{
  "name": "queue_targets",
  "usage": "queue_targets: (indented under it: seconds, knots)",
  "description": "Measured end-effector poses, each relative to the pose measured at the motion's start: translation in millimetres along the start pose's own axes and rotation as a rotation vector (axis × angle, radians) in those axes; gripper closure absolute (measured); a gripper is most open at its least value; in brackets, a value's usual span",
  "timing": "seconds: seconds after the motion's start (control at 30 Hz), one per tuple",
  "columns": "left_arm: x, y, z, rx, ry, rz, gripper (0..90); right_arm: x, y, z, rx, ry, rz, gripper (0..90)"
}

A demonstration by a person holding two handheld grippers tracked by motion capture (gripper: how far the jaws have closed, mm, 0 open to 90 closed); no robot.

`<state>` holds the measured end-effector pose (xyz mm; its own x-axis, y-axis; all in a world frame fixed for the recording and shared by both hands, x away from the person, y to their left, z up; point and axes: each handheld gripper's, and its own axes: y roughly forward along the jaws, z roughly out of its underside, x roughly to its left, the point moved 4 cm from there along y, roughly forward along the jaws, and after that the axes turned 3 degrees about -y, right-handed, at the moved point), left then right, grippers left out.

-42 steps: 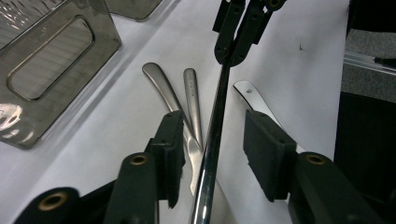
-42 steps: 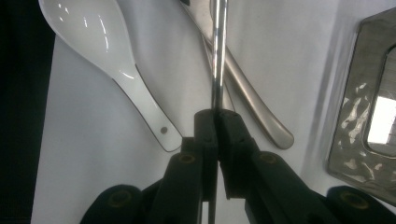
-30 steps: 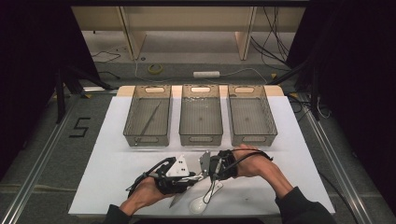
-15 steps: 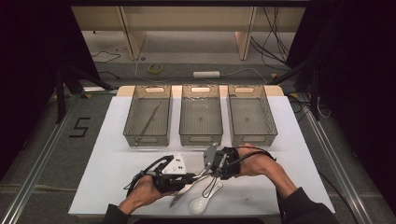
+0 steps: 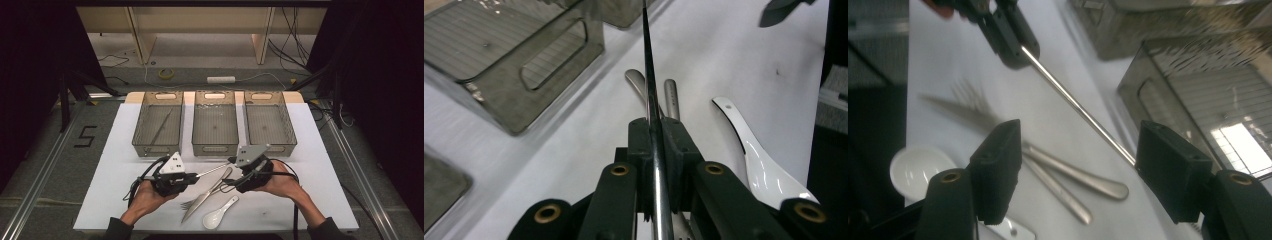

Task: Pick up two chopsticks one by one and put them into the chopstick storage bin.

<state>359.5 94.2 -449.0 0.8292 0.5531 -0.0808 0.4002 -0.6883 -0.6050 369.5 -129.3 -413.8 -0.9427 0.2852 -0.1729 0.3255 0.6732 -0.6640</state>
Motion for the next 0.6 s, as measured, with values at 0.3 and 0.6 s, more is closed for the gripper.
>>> queue_targets:
  seconds: [0.3,0.6]
  knots:
    - [17.1,-16.4,-2.1,-0.083,-0.067,-0.076,83.3,11.1,2.7,18.6,-0.043,0.050,-0.048,29.0]
    - [36.9,-32.2,1.1,-0.163,-0.161,-0.158,83.3,16.4,4.9,30.0,-0.091,0.107,-0.051,25.2]
